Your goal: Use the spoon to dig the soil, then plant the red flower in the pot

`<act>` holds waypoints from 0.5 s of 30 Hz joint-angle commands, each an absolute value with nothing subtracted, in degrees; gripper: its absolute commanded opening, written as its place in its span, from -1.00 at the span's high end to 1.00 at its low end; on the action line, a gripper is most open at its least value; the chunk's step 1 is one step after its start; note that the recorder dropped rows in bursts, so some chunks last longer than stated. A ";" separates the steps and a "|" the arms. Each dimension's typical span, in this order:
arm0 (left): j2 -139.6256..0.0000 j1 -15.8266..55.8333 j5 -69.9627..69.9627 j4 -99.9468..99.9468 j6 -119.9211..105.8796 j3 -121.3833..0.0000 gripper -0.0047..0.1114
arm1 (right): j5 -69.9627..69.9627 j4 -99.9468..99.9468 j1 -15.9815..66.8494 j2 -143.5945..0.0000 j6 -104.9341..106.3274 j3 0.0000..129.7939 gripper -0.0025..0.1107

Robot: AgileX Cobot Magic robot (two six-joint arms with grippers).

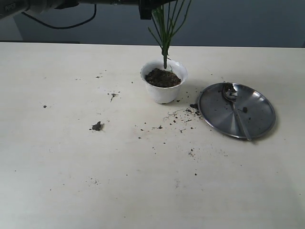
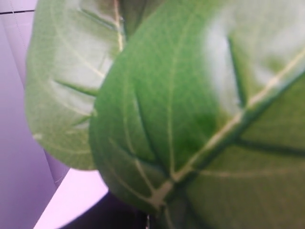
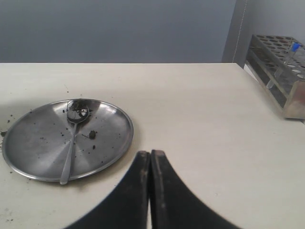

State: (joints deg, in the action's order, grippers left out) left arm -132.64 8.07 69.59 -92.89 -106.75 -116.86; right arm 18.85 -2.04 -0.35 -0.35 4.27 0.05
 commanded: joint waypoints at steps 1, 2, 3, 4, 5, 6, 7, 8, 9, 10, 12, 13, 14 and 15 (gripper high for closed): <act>-135.95 7.88 69.96 -94.80 -108.63 -117.12 0.91 | 18.27 -1.94 -0.57 0.00 4.35 0.00 0.97; -136.41 7.88 69.96 -95.09 -109.26 -117.12 0.91 | 18.27 -1.94 -0.57 0.00 4.35 0.00 0.97; -136.72 7.84 69.96 -95.36 -110.02 -117.12 0.91 | 18.27 -1.94 -0.57 0.00 4.35 0.00 0.97; -136.96 7.61 69.96 -95.35 -110.38 -117.12 0.91 | 18.27 -1.94 -0.57 0.00 4.35 0.00 0.97; -137.06 7.36 69.96 -95.09 -110.80 -117.12 0.91 | 18.27 -1.94 -0.57 0.00 4.35 0.00 0.97; -137.34 7.03 69.96 -94.96 -111.36 -117.12 0.91 | 18.27 -1.94 -0.57 0.00 4.35 0.00 0.97; -137.56 6.85 69.96 -94.96 -111.47 -117.12 0.91 | 18.41 -1.94 -0.57 0.00 4.35 0.00 0.97; -137.67 6.45 69.96 -95.08 -111.47 -117.12 0.91 | 18.57 -2.04 -0.57 0.00 4.35 0.00 0.97; -137.67 6.28 69.96 -94.97 -111.47 -117.12 0.91 | 18.57 -2.04 -0.57 0.00 4.35 0.00 0.97; -137.67 6.28 69.96 -94.84 -111.47 -117.12 0.91 | 18.57 -2.04 -0.57 0.00 4.35 0.00 0.97; -137.67 6.19 69.96 -94.68 -111.73 -117.12 0.91 | 18.57 -2.04 -0.57 0.00 4.35 0.00 0.97; -137.67 6.19 69.96 -94.68 -111.84 -117.12 0.91 | 18.57 -2.04 -0.57 0.00 4.35 0.00 0.97; -137.67 6.19 69.96 -94.68 -111.84 -117.12 0.91 | 18.57 -1.91 -0.57 0.00 4.35 0.00 0.97; -137.67 6.19 69.96 -94.68 -111.83 -117.12 0.91 | 18.57 -1.91 -0.57 0.00 4.35 0.00 0.97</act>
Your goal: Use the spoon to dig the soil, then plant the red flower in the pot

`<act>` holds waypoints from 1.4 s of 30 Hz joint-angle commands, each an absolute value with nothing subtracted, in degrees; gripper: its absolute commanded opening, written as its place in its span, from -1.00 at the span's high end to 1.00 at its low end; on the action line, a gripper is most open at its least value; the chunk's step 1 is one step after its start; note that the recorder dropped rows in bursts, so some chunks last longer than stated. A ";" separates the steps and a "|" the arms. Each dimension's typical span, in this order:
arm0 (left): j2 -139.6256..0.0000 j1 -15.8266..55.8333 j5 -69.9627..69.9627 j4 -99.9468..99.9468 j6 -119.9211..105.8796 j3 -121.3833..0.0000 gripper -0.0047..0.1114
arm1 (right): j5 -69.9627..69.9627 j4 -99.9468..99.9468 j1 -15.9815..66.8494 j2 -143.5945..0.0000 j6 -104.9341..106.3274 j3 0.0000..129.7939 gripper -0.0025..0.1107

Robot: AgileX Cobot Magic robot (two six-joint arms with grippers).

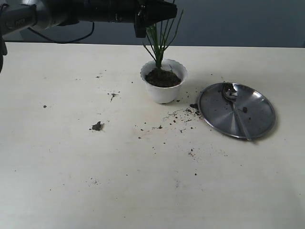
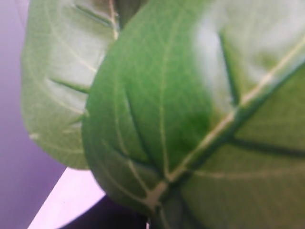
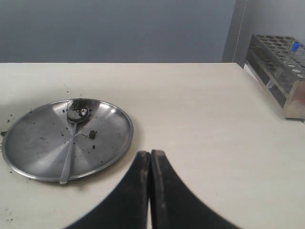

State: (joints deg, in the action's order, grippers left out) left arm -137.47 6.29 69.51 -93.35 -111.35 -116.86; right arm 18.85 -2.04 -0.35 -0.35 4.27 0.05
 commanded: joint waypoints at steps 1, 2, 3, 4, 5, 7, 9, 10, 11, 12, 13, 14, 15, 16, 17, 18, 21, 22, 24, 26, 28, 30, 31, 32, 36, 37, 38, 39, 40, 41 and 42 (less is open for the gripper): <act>-137.67 6.29 69.96 -94.68 -111.83 -117.12 0.91 | 18.57 -1.91 -0.57 0.00 4.35 0.00 0.97; -137.67 6.39 69.96 -95.09 -111.83 -117.12 0.91 | 18.57 -1.91 -0.57 0.00 4.35 0.00 0.97; -137.67 6.39 69.96 -95.50 -111.83 -117.12 0.91 | 18.57 -1.91 -0.57 0.00 4.35 0.00 0.97; -137.67 6.43 69.96 -95.62 -111.83 -117.12 0.91 | 18.57 -1.91 -0.57 0.00 4.35 0.00 0.97; -137.67 6.43 69.96 -95.85 -111.67 -117.12 0.91 | 18.57 -1.91 -0.57 0.00 4.35 0.00 0.97; -137.67 6.43 69.96 -95.86 -111.33 -117.12 0.91 | 18.57 -1.91 -0.57 0.00 4.35 0.00 0.97; -137.67 6.57 69.96 -96.07 -110.83 -117.12 0.91 | 18.57 -1.91 -0.57 0.00 4.35 0.00 0.97; -137.67 6.96 69.96 -96.19 -110.56 -117.12 0.91 | 18.57 -1.91 -0.57 0.00 4.35 0.00 0.97; -137.67 7.22 69.96 -96.33 -110.43 -117.12 0.91 | 18.57 -1.91 -0.57 0.00 4.35 0.00 0.97; -137.67 7.56 69.96 -96.33 -110.43 -117.12 0.91 | 18.57 -1.91 -0.57 0.00 4.35 0.00 0.97; -137.67 7.97 69.96 -95.77 -110.27 -117.12 0.91 | 18.57 -1.91 -0.57 0.00 4.35 0.00 0.97; -137.67 8.25 69.96 -95.22 -110.27 -117.12 0.91 | 18.57 -1.91 -0.57 0.00 4.35 0.00 0.97; -137.67 8.51 69.96 -94.83 -110.27 -117.12 0.91 | 18.28 -1.90 -0.57 0.00 4.35 0.00 0.97; -137.67 8.66 69.96 -94.44 -110.00 -117.12 0.91 | 18.28 -1.80 -0.57 0.00 4.35 0.00 0.97; -137.67 8.96 69.96 -94.44 -110.00 -117.12 0.91 | 18.28 -1.80 -0.57 0.00 4.35 0.00 0.97; -137.67 9.14 69.96 -94.44 -110.00 -117.12 0.91 | 18.28 -1.80 -0.57 0.00 4.35 0.00 0.97; -137.67 9.15 69.96 -94.57 -109.72 -117.12 0.91 | 18.28 -1.80 -0.57 0.00 4.35 0.00 0.97; -137.67 9.15 69.96 -94.25 -109.45 -117.12 0.91 | 18.28 -1.80 -0.57 0.00 4.35 0.00 0.97; -137.67 9.15 69.96 -93.34 -109.45 -117.12 0.91 | 18.28 -1.80 -0.57 0.00 4.35 0.00 0.97; -137.67 9.15 69.96 -92.92 -109.33 -117.12 0.91 | 18.28 -1.80 -0.57 0.00 4.35 0.00 0.97; -137.67 9.15 69.96 -92.54 -109.18 -117.12 0.91 | 18.28 -1.80 -0.57 0.00 4.35 0.00 0.97; -137.67 9.15 69.96 -92.18 -109.18 -117.12 0.91 | 18.28 -1.80 -0.57 0.00 4.35 0.00 0.97; -137.93 9.02 69.96 -91.83 -109.18 -117.12 0.91 | 18.28 -1.80 -0.57 0.00 4.35 0.00 0.97; -138.03 9.03 69.96 -91.83 -109.18 -117.12 0.91 | 18.28 -1.80 -0.57 0.00 4.35 0.00 0.97; -139.55 8.21 69.96 -93.70 -109.96 -115.89 0.91 | 18.57 -1.93 -0.57 0.00 4.35 0.00 0.97; -139.65 8.06 69.96 -94.03 -110.37 -115.22 0.91 | 18.57 -1.93 -0.57 0.00 4.35 0.00 0.97; -139.65 7.92 69.96 -93.90 -110.67 -114.58 0.91 | 18.57 -1.93 -0.57 0.00 4.35 0.00 0.97; -139.65 7.54 69.96 -93.81 -111.22 -113.51 0.91 | 18.57 -1.93 -0.57 0.00 4.35 0.00 0.97; -139.65 7.31 69.96 -93.81 -111.38 -112.36 0.91 | 18.57 -1.93 -0.57 0.00 4.35 0.00 0.97; -139.65 7.32 69.96 -93.81 -111.38 -111.67 0.91 | 18.57 -1.93 -0.57 0.00 4.35 0.00 0.97; -139.65 7.32 69.96 -93.81 -111.51 -110.92 0.91 | 18.57 -1.93 -0.57 0.00 4.35 0.00 0.97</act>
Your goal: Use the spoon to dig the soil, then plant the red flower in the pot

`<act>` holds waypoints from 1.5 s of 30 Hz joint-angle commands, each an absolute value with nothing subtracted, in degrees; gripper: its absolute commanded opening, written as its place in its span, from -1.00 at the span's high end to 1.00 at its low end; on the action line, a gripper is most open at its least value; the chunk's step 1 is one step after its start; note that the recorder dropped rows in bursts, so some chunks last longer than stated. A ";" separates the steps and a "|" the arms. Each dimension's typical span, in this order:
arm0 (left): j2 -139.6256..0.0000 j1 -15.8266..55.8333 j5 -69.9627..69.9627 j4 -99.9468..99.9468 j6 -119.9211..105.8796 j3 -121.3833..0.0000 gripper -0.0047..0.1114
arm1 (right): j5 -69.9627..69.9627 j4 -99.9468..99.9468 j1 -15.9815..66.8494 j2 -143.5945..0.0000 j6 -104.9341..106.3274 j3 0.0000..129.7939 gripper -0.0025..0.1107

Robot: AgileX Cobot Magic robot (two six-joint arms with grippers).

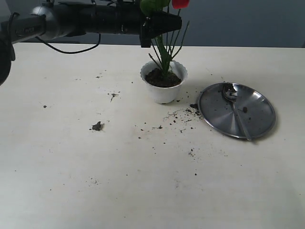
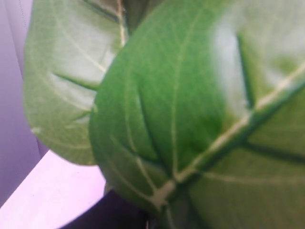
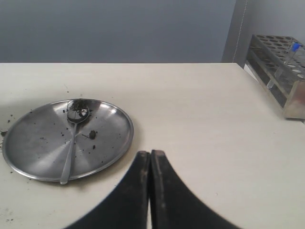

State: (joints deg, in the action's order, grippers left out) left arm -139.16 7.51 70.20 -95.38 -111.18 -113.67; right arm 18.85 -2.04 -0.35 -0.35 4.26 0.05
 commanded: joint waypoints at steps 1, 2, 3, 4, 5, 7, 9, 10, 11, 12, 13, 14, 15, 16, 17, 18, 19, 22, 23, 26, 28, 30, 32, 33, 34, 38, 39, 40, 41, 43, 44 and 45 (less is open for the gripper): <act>-139.65 7.32 69.96 -93.81 -111.51 -110.66 0.91 | 18.57 -1.93 -0.57 0.00 4.35 0.00 0.97; -139.65 7.32 69.96 -93.96 -111.51 -110.22 0.91 | 18.57 -1.93 -0.57 0.00 4.35 0.00 0.97; -139.65 7.32 69.96 -94.10 -111.51 -110.13 0.91 | 18.57 -1.93 -0.57 0.00 4.35 0.00 0.97; -139.65 7.32 69.96 -93.78 -111.51 -110.13 0.91 | 18.57 -1.93 -0.57 0.00 4.35 0.00 0.97; -139.65 7.32 69.96 -93.78 -111.51 -110.13 0.91 | 18.57 -1.93 -0.57 0.00 4.35 0.00 0.97; -139.65 7.32 69.96 -93.04 -111.51 -110.13 0.91 | 18.57 -1.93 -0.57 0.00 4.35 0.00 0.97; -139.65 7.42 69.96 -92.29 -111.40 -109.92 0.91 | 18.29 -1.82 -0.57 0.00 4.35 0.00 0.97; -139.65 7.42 69.96 -92.28 -111.40 -109.53 0.91 | 18.29 -1.82 -0.57 0.00 4.35 0.00 0.97; -139.65 7.42 69.96 -92.28 -111.64 -108.94 0.91 | 18.29 -1.82 -0.57 0.00 4.35 0.00 0.97; -139.65 7.42 69.96 -92.52 -112.01 -108.25 0.91 | 18.29 -1.82 -0.57 0.00 4.35 0.00 0.97; -139.65 7.42 69.96 -92.69 -112.32 -107.61 0.91 | 18.29 -1.82 -0.57 0.00 4.35 0.00 0.97; -139.65 7.52 69.96 -92.96 -113.09 -106.68 0.91 | 18.29 -1.82 -0.57 0.00 4.35 0.00 0.97; -139.65 7.52 69.96 -92.96 -113.33 -106.20 0.91 | 18.29 -1.82 -0.57 0.00 4.35 0.00 0.97; -139.65 7.52 69.96 -92.96 -113.48 -105.86 0.91 | 18.29 -1.82 -0.57 0.00 4.35 0.00 0.97; -139.65 7.52 69.96 -92.96 -113.97 -105.31 0.91 | 18.29 -1.82 -0.57 0.00 4.35 0.00 0.97; -139.65 7.52 69.96 -93.39 -114.10 -104.99 0.91 | 18.29 -1.82 -0.57 0.00 4.35 0.00 0.97; -139.65 7.52 69.96 -93.41 -114.10 -104.85 0.91 | 18.29 -1.82 -0.57 0.00 4.35 0.00 0.97; -139.65 7.52 69.96 -93.51 -114.37 -104.31 0.91 | 18.29 -1.82 -0.57 0.00 4.35 0.00 0.97; -139.65 7.52 69.96 -93.22 -114.37 -104.16 0.91 | 18.29 -1.82 -0.57 0.00 4.35 0.00 0.97; -139.65 7.52 69.96 -92.73 -114.48 -103.64 0.91 | 18.29 -1.82 -0.57 0.00 4.35 0.00 0.97; -139.65 7.52 69.96 -92.97 -115.35 -103.05 0.91 | 18.29 -1.82 -0.57 0.00 4.35 0.00 0.97; -139.65 7.63 69.96 -92.97 -115.58 -102.77 0.91 | 18.29 -1.82 -0.57 0.00 4.35 0.00 0.97; -139.65 7.82 69.96 -93.08 -116.52 -102.12 0.91 | 18.55 -2.04 -0.57 0.00 4.35 0.00 0.97; -139.65 8.09 69.96 -93.19 -116.75 -102.07 0.91 | 18.55 -2.04 -0.57 0.00 4.35 0.00 0.97; -139.91 8.09 69.96 -93.19 -116.95 -102.07 0.91 | 18.55 -2.04 -0.57 0.00 4.35 0.00 0.97; -140.68 8.22 69.96 -94.17 -117.03 -102.07 0.91 | 18.55 -2.04 -0.57 0.00 4.35 0.00 0.97; -140.90 8.22 69.96 -94.30 -117.03 -102.07 0.91 | 18.55 -2.04 -0.57 0.00 4.35 0.00 0.97; -141.35 8.22 69.96 -94.16 -117.15 -102.07 0.91 | 18.55 -2.04 -0.57 0.00 4.35 0.00 0.97; -141.62 8.22 69.96 -94.16 -117.15 -102.07 0.91 | 18.55 -2.04 -0.57 0.00 4.35 0.00 0.97; -142.03 8.22 69.96 -94.16 -117.15 -102.07 0.91 | 18.55 -2.04 -0.57 0.00 4.35 0.00 0.97; -142.29 8.22 69.96 -94.16 -116.97 -102.07 0.91 | 18.55 -2.04 -0.57 0.00 4.35 0.00 0.97; -142.29 8.22 69.96 -94.16 -116.97 -102.07 0.91 | 18.55 -2.04 -0.57 0.00 4.35 0.00 0.97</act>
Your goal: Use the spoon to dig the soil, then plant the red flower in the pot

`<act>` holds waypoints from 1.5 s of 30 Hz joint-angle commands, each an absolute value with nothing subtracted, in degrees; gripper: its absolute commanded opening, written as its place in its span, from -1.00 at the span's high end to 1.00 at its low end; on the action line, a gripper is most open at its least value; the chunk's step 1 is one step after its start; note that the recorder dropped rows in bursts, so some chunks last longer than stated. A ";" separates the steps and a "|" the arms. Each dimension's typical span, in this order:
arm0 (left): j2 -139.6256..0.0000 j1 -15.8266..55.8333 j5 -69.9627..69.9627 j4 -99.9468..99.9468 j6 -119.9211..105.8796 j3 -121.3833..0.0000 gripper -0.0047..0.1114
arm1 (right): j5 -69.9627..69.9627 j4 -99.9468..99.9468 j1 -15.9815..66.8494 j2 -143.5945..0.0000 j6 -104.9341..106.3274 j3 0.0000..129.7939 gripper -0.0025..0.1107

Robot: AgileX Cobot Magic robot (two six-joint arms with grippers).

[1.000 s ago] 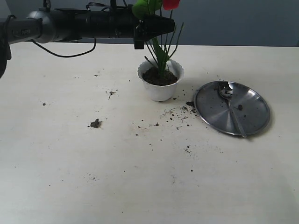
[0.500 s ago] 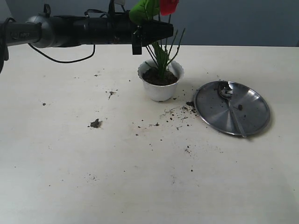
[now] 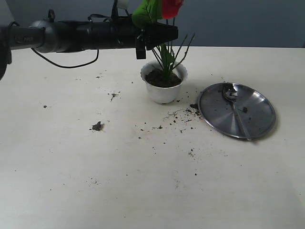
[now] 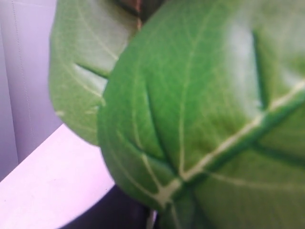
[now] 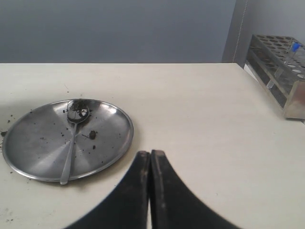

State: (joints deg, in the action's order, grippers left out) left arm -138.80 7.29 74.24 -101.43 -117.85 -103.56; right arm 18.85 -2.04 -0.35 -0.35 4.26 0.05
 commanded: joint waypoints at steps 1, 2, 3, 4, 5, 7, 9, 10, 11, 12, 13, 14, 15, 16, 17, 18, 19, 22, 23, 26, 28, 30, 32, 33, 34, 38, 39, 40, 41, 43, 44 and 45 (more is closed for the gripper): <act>-142.29 8.22 69.96 -94.16 -116.97 -102.07 0.91 | 18.55 -2.04 -0.57 0.00 4.35 0.00 0.97; -142.29 8.22 69.96 -94.16 -116.97 -102.07 0.91 | 18.55 -2.04 -0.57 0.00 4.35 0.00 0.97; -142.31 8.22 69.96 -93.95 -116.97 -102.07 0.91 | 18.55 -2.04 -0.57 0.00 4.35 0.00 0.97; -142.31 8.22 69.96 -93.65 -116.97 -102.07 0.91 | 18.55 -2.04 -0.57 0.00 4.35 0.00 0.97; -142.40 8.22 69.96 -93.26 -116.97 -102.07 0.91 | 18.55 -2.04 -0.57 0.00 4.35 0.00 0.97; -142.62 8.22 69.96 -92.88 -116.97 -102.07 0.91 | 18.55 -2.04 -0.57 0.00 4.35 0.00 0.97; -142.62 8.22 69.96 -91.98 -116.97 -102.07 0.91 | 18.28 -1.76 -0.57 0.00 4.35 0.00 0.97; -142.62 8.22 69.96 -91.84 -116.97 -102.07 0.91 | 18.28 -1.76 -0.57 0.00 4.35 0.00 0.97; -142.62 8.09 69.96 -91.84 -116.97 -102.07 0.91 | 18.28 -1.76 -0.57 0.00 4.35 0.00 0.97; -142.62 7.98 69.96 -91.84 -117.15 -102.07 0.91 | 18.28 -1.76 -0.57 0.00 4.35 0.00 0.97; -142.62 7.63 69.96 -91.73 -117.15 -102.07 0.91 | 18.28 -1.76 -0.57 0.00 4.35 0.00 0.97; -142.62 7.38 69.96 -91.56 -117.15 -102.07 0.91 | 18.28 -1.76 -0.57 0.00 4.35 0.00 0.97; -142.62 7.07 69.96 -91.45 -117.15 -102.07 0.91 | 18.28 -1.65 -0.57 0.00 4.35 0.00 0.97; -142.62 6.80 69.96 -91.17 -117.15 -102.07 0.91 | 18.28 -1.65 -0.57 0.00 4.35 0.00 0.97; -142.62 6.46 69.96 -90.94 -117.15 -102.07 0.91 | 18.28 -1.65 -0.57 0.00 4.35 0.00 0.97; -142.62 6.23 69.96 -90.95 -117.15 -102.07 0.91 | 18.28 -1.65 -0.57 0.00 4.35 0.00 0.97; -142.62 5.93 69.96 -90.95 -117.15 -102.07 0.91 | 18.28 -1.65 -0.57 0.00 4.35 0.00 0.97; -142.62 5.81 69.96 -91.16 -117.65 -102.07 0.91 | 18.28 -1.65 -0.57 0.00 4.35 0.00 0.97; -142.62 5.81 69.96 -91.30 -117.95 -102.07 0.91 | 18.28 -1.65 -0.57 0.00 4.35 0.00 0.97; -142.62 5.93 69.96 -91.77 -118.59 -102.07 0.91 | 18.28 -1.65 -0.57 0.00 4.35 0.00 0.97; -142.62 5.92 69.96 -91.77 -118.59 -102.07 0.91 | 18.28 -1.65 -0.57 0.00 4.35 0.00 0.97; -142.62 5.92 69.96 -91.77 -118.59 -102.07 0.91 | 18.46 -1.77 -0.57 0.00 4.35 0.00 0.97; -142.62 5.92 69.96 -91.77 -118.59 -102.07 0.91 | 18.57 -1.91 -0.57 0.00 4.35 0.00 0.97; -142.62 6.03 69.96 -91.65 -118.59 -102.07 0.91 | 18.57 -1.91 -0.57 0.00 4.35 0.00 0.97; -142.62 6.20 69.96 -91.53 -118.59 -102.07 0.91 | 18.57 -1.91 -0.57 0.00 4.35 0.00 0.97; -142.62 7.77 69.96 -91.42 -118.98 -102.07 0.91 | 18.57 -1.91 -0.57 0.00 4.35 0.00 0.97; -142.62 7.89 69.96 -91.31 -118.98 -102.07 0.91 | 18.57 -1.91 -0.57 0.00 4.35 0.00 0.97; -142.62 7.89 69.96 -91.31 -118.98 -102.07 0.91 | 18.57 -1.91 -0.57 0.00 4.35 0.00 0.97; -142.62 7.89 69.96 -91.31 -118.98 -102.07 0.91 | 18.57 -1.91 -0.57 0.00 4.35 0.00 0.97; -142.62 7.89 69.96 -91.31 -118.98 -102.07 0.91 | 18.57 -1.91 -0.57 0.00 4.35 0.00 0.97; -142.62 7.89 69.96 -91.18 -118.98 -102.07 0.91 | 18.57 -1.91 -0.57 0.00 4.35 0.00 0.97; -142.62 7.89 69.96 -90.47 -118.98 -102.07 0.91 | 18.57 -1.91 -0.57 0.00 4.35 0.00 0.97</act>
